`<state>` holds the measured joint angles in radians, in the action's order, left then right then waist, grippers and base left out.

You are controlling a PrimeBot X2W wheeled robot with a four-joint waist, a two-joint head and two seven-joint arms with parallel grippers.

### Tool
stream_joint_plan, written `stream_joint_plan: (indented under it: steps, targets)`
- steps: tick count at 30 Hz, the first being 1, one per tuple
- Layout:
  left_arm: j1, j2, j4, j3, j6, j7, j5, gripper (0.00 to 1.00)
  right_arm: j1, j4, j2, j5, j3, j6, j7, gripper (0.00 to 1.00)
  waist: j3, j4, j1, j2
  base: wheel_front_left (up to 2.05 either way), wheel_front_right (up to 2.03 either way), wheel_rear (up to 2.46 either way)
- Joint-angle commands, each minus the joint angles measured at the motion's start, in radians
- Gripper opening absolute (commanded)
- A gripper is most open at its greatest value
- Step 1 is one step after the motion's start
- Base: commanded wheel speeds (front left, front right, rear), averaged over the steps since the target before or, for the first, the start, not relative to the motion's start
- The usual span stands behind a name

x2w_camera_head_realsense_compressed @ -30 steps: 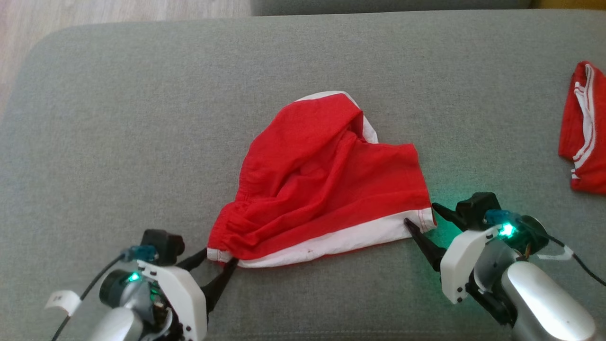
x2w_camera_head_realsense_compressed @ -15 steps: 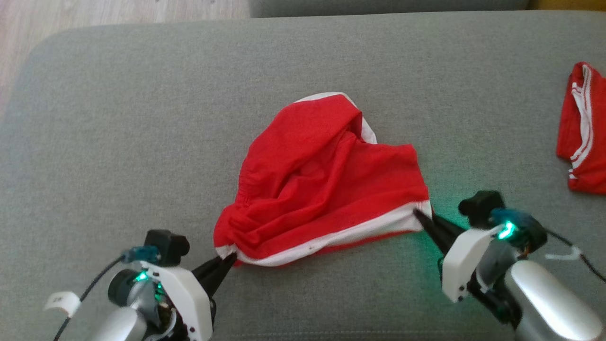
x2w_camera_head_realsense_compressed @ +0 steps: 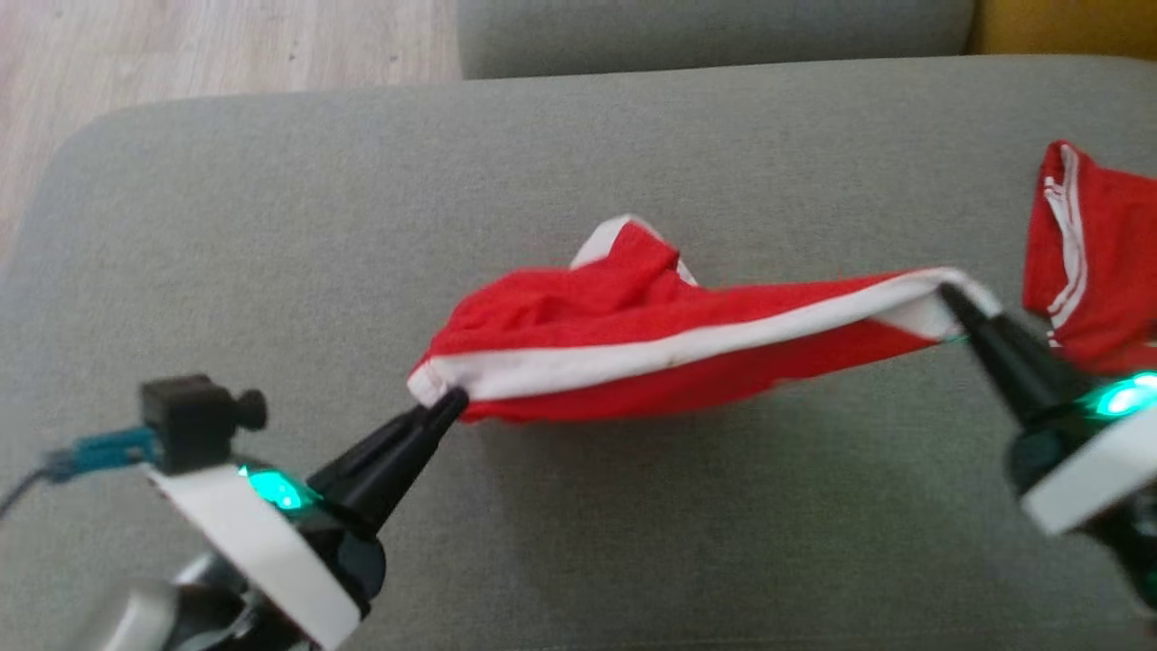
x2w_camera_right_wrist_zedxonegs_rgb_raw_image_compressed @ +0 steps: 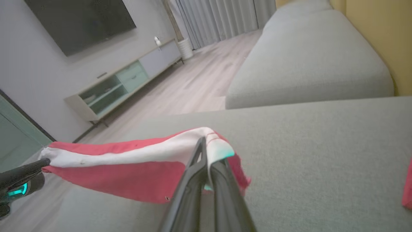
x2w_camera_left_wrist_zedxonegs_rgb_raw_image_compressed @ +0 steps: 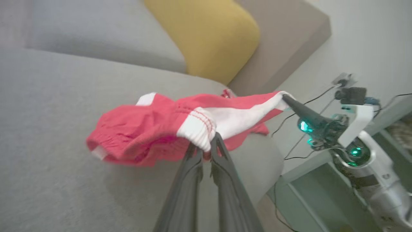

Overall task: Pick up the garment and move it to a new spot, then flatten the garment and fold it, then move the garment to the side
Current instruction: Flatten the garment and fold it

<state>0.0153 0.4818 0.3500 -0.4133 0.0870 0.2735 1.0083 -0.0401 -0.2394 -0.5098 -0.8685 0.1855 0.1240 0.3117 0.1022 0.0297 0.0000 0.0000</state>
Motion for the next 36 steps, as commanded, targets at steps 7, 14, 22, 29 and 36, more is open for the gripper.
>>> stream_joint_plan:
  steps: [7, 14, 22, 29, 36]
  targets:
    - [0.099, 0.054, 0.294, 0.114, -0.035, 0.075, 0.131, 0.00, 0.016, -0.293, -0.071, -0.156, -0.204, 0.007, 0.169, 0.00, 0.015, -0.033, 0.0000, 0.0000, 0.00, 0.00, 0.00]
    - [0.394, 0.092, 0.272, 0.154, -0.055, 0.186, 0.148, 0.00, -0.209, -0.323, -0.107, -0.208, -0.287, 0.007, 0.354, 0.00, 0.131, -0.039, 0.0000, 0.0000, 0.00, 0.00, 0.00]
    - [0.910, -0.010, -0.150, 0.101, -0.078, 0.217, 0.011, 0.00, -0.757, -0.036, -0.014, -0.017, -0.131, 0.007, 0.387, 0.00, 0.325, -0.023, 0.0000, 0.0000, 0.00, 0.00, 0.00]
    - [1.303, -0.143, -0.616, 0.069, -0.091, -0.010, -0.217, 0.00, -1.212, 0.377, 0.212, 0.306, -0.093, 0.007, 0.023, 0.00, 0.444, -0.027, 0.0000, 0.0000, 0.00, 0.00, 0.00]
    - [1.487, -0.229, -0.939, 0.019, -0.080, -0.344, -0.394, 0.00, -1.389, 0.714, 0.356, 0.486, -0.149, 0.007, -0.325, 0.00, 0.506, -0.045, 0.0000, 0.0000, 0.00, 0.00, 0.00]
